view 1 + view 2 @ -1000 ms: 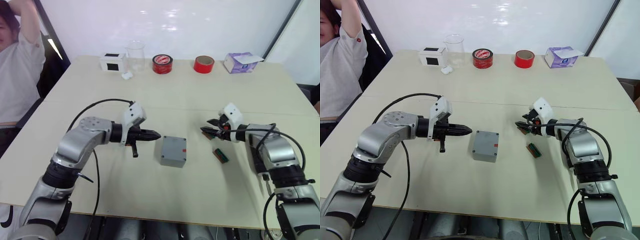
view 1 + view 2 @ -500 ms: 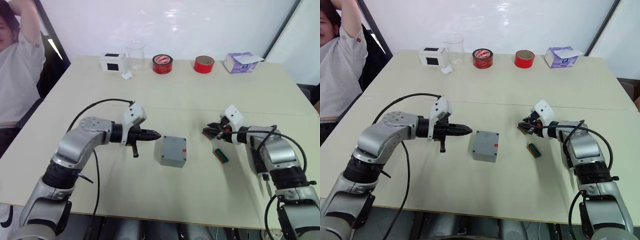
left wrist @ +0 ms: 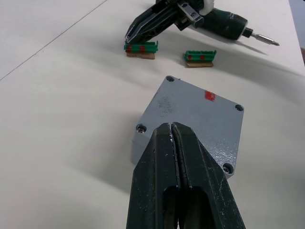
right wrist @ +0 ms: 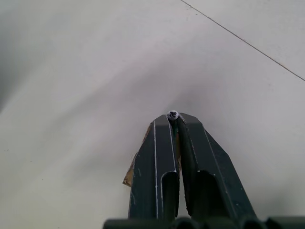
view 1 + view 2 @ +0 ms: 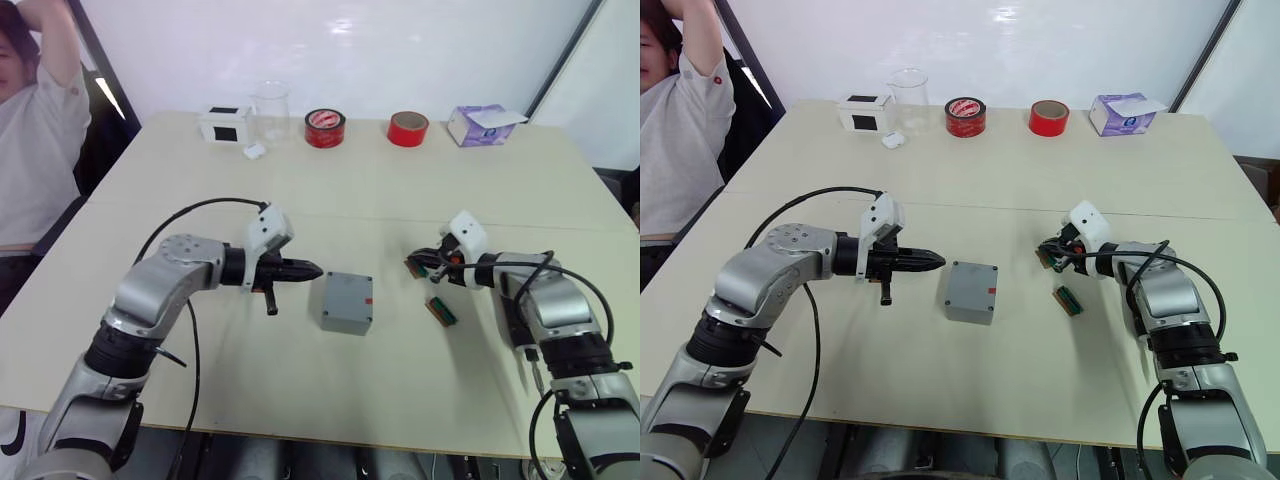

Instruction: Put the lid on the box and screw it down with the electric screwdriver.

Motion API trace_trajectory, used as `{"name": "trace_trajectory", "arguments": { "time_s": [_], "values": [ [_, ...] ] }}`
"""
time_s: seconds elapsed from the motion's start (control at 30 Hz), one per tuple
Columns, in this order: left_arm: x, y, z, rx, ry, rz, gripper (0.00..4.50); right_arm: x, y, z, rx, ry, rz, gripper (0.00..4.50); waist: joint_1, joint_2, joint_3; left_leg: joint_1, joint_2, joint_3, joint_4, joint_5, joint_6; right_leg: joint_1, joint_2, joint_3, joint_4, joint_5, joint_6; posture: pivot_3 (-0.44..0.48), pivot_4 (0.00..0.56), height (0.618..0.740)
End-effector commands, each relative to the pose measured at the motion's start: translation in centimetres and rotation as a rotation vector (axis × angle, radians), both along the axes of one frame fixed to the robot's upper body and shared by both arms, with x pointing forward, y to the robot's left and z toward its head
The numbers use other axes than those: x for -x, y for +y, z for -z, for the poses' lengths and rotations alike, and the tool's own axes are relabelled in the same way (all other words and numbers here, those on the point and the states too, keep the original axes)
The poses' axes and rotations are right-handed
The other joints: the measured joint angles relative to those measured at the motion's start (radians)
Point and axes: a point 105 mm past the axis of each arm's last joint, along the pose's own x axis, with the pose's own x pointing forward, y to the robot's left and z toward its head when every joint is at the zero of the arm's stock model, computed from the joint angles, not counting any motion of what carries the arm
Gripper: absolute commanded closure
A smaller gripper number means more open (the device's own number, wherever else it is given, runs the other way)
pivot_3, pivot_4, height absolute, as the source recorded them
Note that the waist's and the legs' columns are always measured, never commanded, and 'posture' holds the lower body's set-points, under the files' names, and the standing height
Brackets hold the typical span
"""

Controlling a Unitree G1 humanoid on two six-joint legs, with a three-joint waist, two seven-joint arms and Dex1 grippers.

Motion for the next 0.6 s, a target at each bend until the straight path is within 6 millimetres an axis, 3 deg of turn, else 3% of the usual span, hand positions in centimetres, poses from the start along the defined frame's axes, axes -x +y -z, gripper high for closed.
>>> {"name": "trace_trajectory", "arguments": {
  "time_s": [0.03, 0.6],
  "values": [
    [0.1, 0.1, -0.8, 0.007, -0.032, 0.003, 4.5, 0.2, 0.1, -0.6, -0.011, -0.016, -0.014, 4.46, 0.0, 0.0, 0.0, 0.0, 0.0, 0.0, 0.0, 0.0, 0.0, 0.0, 0.0, 0.0, 0.0, 0.0, 0.0, 0.0, 0.15, 0.74],
    [0.1, 0.3, -0.5, 0.016, -0.013, -0.006, 4.5, 0.3, 0.4, -3.8, -0.099, -0.067, -0.031, 4.46, 0.0, 0.0, 0.0, 0.0, 0.0, 0.0, 0.0, 0.0, 0.0, 0.0, 0.0, 0.0, 0.0, 0.0, 0.0, 0.0, 0.15, 0.74]
  ]
}}
